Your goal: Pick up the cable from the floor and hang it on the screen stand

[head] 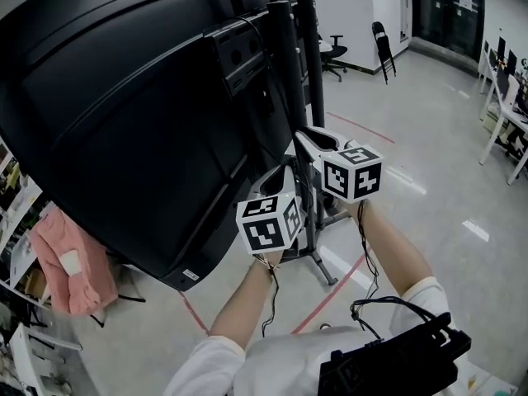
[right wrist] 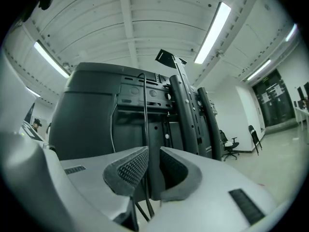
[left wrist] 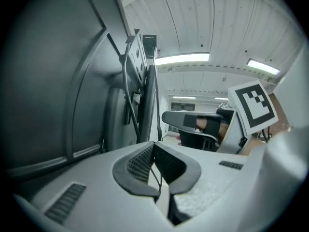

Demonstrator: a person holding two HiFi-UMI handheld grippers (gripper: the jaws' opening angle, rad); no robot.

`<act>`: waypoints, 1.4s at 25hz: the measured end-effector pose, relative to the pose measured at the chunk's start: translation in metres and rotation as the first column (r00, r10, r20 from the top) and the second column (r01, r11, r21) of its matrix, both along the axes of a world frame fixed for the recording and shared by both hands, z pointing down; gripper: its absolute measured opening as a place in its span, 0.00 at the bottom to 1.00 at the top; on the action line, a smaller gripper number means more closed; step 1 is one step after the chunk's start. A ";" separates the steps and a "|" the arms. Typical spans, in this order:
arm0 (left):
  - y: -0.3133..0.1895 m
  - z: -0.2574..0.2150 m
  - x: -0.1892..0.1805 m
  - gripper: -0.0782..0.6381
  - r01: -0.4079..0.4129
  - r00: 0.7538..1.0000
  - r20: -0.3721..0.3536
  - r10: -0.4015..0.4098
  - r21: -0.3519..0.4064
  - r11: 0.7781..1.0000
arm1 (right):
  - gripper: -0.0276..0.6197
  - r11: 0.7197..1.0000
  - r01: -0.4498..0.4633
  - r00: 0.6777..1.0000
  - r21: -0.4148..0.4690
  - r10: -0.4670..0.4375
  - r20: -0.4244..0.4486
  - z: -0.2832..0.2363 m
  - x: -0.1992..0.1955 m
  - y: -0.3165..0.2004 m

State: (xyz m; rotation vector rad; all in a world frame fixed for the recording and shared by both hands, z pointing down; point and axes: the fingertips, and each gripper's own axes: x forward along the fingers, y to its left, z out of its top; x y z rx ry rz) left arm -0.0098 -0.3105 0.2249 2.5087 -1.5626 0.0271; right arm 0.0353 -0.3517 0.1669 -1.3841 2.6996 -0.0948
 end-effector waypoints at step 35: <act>0.011 0.104 -0.006 0.12 -0.004 1.000 0.004 0.005 -0.088 0.996 | 0.07 0.904 -0.350 0.937 -0.246 0.332 -0.113 0.166 0.052 0.043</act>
